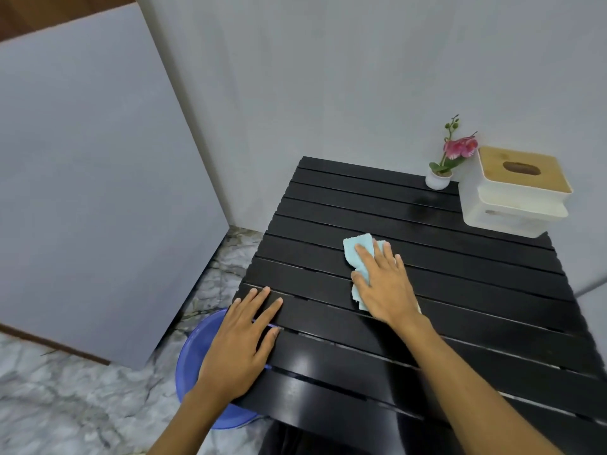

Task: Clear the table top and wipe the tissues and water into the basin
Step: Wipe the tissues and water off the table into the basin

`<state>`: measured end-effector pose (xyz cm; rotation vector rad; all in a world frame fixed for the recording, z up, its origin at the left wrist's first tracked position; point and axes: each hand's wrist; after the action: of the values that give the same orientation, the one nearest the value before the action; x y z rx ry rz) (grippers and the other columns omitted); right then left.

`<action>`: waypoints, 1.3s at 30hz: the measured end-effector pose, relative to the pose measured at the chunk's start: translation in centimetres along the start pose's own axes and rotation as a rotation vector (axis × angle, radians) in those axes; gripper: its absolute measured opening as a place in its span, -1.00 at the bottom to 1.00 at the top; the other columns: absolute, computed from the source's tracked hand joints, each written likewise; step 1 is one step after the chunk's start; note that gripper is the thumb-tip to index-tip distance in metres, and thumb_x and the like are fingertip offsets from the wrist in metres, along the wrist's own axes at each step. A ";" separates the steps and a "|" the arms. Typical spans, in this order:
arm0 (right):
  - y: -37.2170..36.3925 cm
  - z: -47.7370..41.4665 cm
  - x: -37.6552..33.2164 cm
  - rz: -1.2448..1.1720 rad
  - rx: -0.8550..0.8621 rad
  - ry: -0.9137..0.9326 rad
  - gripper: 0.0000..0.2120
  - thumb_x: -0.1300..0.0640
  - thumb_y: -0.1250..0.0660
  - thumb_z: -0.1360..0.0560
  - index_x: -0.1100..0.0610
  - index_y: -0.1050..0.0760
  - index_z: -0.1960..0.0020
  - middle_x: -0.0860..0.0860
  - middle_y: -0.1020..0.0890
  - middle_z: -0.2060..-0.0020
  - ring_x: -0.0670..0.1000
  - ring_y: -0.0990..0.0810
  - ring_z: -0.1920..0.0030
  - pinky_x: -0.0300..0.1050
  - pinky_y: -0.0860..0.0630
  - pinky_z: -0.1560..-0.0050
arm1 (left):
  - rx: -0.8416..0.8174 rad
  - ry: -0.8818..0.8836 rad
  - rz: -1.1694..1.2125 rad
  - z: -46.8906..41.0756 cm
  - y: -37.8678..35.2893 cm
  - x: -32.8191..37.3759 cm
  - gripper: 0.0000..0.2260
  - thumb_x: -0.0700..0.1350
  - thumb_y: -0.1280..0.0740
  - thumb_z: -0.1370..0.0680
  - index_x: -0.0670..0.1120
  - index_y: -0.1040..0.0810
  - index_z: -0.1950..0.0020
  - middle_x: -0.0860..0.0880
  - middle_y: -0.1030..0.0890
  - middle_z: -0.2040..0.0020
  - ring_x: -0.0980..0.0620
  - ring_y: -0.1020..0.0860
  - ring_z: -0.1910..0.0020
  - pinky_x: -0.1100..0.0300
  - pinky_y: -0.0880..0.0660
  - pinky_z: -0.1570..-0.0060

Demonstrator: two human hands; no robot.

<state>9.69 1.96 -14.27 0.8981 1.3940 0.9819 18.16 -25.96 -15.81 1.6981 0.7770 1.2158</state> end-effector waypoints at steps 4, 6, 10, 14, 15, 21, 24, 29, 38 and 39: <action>-1.2 -3.2 -2.4 0.007 -0.016 0.079 -0.49 -0.06 -0.06 -0.59 -0.02 -0.07 -0.52 0.08 -0.06 -0.55 0.14 0.10 -0.54 0.09 0.11 -0.50 | 0.006 0.009 0.013 -0.1 0.0 0.0 -0.57 0.13 -0.01 -0.62 0.14 -0.24 -0.49 0.11 -0.17 -0.54 0.15 -0.02 -0.53 0.10 0.03 -0.47; -1.8 -4.2 -3.8 0.018 -0.014 0.118 -0.49 -0.05 -0.06 -0.59 0.00 -0.09 -0.51 0.10 -0.08 -0.54 0.16 0.09 -0.54 0.11 0.09 -0.49 | 0.003 0.008 0.006 -0.2 0.0 0.1 -0.57 0.13 -0.01 -0.62 0.14 -0.24 -0.49 0.11 -0.16 -0.54 0.15 -0.02 -0.53 0.09 0.02 -0.47; -2.9 -5.4 -6.8 0.029 -0.022 0.186 -0.48 -0.06 -0.06 -0.59 0.03 -0.09 -0.51 0.12 -0.07 -0.54 0.18 0.08 -0.53 0.13 0.09 -0.50 | 0.000 0.012 -0.005 -0.2 0.1 0.1 -0.58 0.13 -0.01 -0.63 0.14 -0.23 -0.49 0.11 -0.16 -0.54 0.15 -0.01 -0.53 0.10 0.04 -0.47; -4.2 -5.8 -9.2 0.037 -0.049 0.276 -0.47 -0.08 -0.05 -0.59 0.04 -0.07 -0.52 0.12 -0.03 -0.55 0.16 0.10 -0.54 0.13 0.12 -0.51 | -0.001 0.013 0.014 -0.2 0.1 0.1 -0.58 0.13 -0.01 -0.63 0.15 -0.25 -0.49 0.11 -0.16 -0.54 0.16 0.01 -0.53 0.11 0.07 -0.47; -4.4 -5.8 -9.6 0.034 -0.051 0.297 -0.46 -0.08 -0.05 -0.59 0.04 -0.07 -0.52 0.12 -0.03 -0.55 0.16 0.10 -0.54 0.12 0.13 -0.51 | 0.001 0.014 0.018 -0.2 0.1 0.1 -0.58 0.13 -0.02 -0.62 0.15 -0.26 -0.48 0.11 -0.16 -0.54 0.16 0.01 -0.53 0.11 0.07 -0.47; -4.6 -5.0 -10.2 -0.005 -0.090 0.452 -0.47 -0.07 -0.09 -0.58 0.00 -0.11 -0.52 0.08 -0.07 -0.55 0.12 0.09 -0.54 0.09 0.13 -0.51 | 0.020 0.012 0.028 0.0 0.1 -0.2 -0.61 0.09 -0.06 -0.62 0.12 -0.34 -0.45 0.10 -0.23 -0.51 0.17 -0.05 -0.52 0.15 0.06 -0.48; -4.5 -4.0 -10.1 -0.017 -0.099 0.477 -0.48 -0.07 -0.08 -0.59 -0.02 -0.10 -0.52 0.05 -0.06 -0.55 0.08 0.10 -0.55 0.03 0.17 -0.50 | 0.035 0.006 0.037 0.1 0.1 -0.3 -0.62 0.06 -0.09 -0.61 0.09 -0.37 -0.43 0.08 -0.27 -0.49 0.17 -0.08 -0.51 0.16 0.03 -0.47; -4.3 -0.7 -9.7 -0.045 -0.088 0.407 -0.47 -0.09 -0.05 -0.59 -0.03 -0.09 -0.53 0.04 -0.05 -0.56 0.05 0.12 -0.55 0.03 0.19 -0.52 | 0.054 -0.001 0.066 0.2 0.1 -0.4 -0.61 0.06 -0.09 -0.61 0.06 -0.38 -0.43 0.07 -0.29 -0.48 0.19 -0.09 -0.50 0.18 0.02 -0.47; -3.5 7.7 -7.6 -0.055 0.012 0.129 -0.48 -0.12 -0.02 -0.57 -0.03 -0.11 -0.50 0.04 -0.08 -0.55 0.07 0.09 -0.55 0.06 0.14 -0.51 | 0.035 -0.019 0.068 0.2 -0.1 -0.7 -0.56 0.13 -0.07 -0.59 0.05 -0.40 -0.42 0.03 -0.30 -0.49 0.07 -0.16 -0.50 0.06 -0.03 -0.48; -3.3 8.6 -7.3 -0.057 0.014 0.101 -0.47 -0.13 -0.01 -0.57 -0.04 -0.10 -0.51 0.04 -0.07 -0.55 0.06 0.10 -0.55 0.04 0.16 -0.51 | 0.029 -0.019 0.065 0.2 -0.2 -0.8 -0.56 0.15 -0.06 -0.58 0.06 -0.39 -0.42 0.04 -0.29 -0.49 0.06 -0.15 -0.50 0.07 -0.02 -0.48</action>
<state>18.77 -5.54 -14.76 0.8245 1.5053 0.9863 18.15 -26.61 -16.29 1.7686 0.7364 1.2364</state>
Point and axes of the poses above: each hand's wrist, its own z-axis away from the middle knuckle, its own y-axis out of the back of the hand, x = y × z
